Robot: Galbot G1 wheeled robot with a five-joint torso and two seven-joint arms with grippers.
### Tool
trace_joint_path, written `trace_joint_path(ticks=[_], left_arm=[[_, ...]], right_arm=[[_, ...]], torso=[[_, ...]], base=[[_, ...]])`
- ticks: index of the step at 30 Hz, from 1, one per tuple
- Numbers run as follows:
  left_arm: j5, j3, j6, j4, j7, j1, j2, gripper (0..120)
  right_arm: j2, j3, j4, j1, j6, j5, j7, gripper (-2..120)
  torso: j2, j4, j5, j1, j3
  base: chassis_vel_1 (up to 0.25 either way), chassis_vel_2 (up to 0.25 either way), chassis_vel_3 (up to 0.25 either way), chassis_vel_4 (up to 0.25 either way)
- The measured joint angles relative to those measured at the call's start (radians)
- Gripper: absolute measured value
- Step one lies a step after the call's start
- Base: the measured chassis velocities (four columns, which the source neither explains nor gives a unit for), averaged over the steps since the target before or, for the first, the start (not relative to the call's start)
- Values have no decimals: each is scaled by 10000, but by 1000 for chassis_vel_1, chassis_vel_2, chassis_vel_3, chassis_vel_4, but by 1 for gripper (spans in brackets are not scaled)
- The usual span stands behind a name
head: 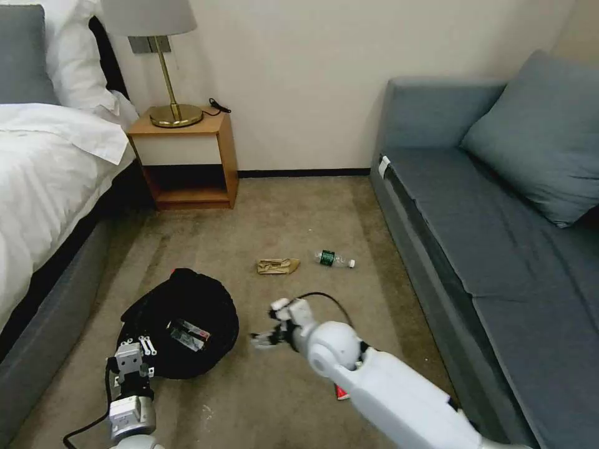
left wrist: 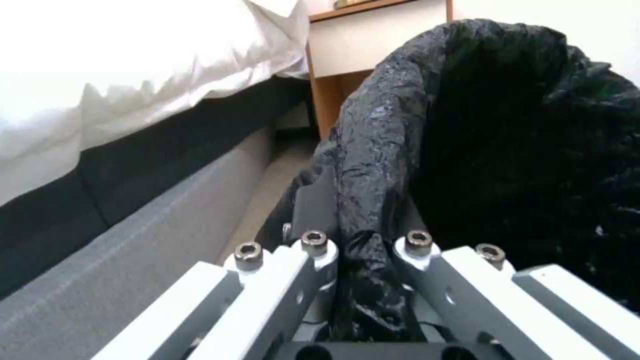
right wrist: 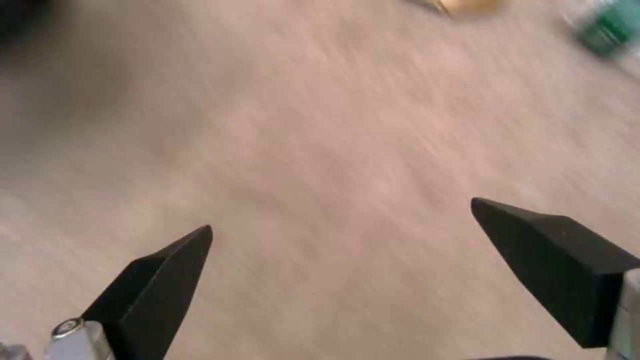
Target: Pick up the trash bin, then pick up the garbage on the floor and place it into the trash bin.
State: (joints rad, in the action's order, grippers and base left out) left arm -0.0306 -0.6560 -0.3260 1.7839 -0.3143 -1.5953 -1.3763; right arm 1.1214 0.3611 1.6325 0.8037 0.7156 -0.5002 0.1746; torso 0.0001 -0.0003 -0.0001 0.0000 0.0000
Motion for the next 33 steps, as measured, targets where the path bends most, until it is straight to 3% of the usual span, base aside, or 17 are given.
trace_joint_path(ticks=[2, 10, 26, 31, 33], left_arm=[[77, 66, -6, 0, 2, -1, -1, 4], [116, 103, -8, 28, 2, 8, -10, 4], [111, -30, -145, 172, 14, -255, 24, 4], [91, -94, -272, 195, 10, -363, 23, 4], [84, -129, -317, 214, 5, -403, 17, 4]], right_arm=[[-523, 8, -119, 186, -11, 511, -222, 100], [-1311, 72, -615, 748, -47, 1469, -448, 100], [-1310, -333, -1354, 1550, -116, 2084, -590, 99], [-1123, -608, -1882, 1552, -331, 2224, -767, 85], [-1099, -743, -1998, 1514, -402, 2233, -870, 74]], torso=[[0, 0, 5, 0, 0], [0, 1, 4, 0, 0], [0, 2, 3, 0, 0], [0, 3, 3, 0, 0], [0, 3, 1, 0, 0]], base=[[0, 0, 0, 0], [0, 0, 0, 0], [0, 0, 0, 0], [0, 0, 0, 0], [0, 0, 0, 0]])
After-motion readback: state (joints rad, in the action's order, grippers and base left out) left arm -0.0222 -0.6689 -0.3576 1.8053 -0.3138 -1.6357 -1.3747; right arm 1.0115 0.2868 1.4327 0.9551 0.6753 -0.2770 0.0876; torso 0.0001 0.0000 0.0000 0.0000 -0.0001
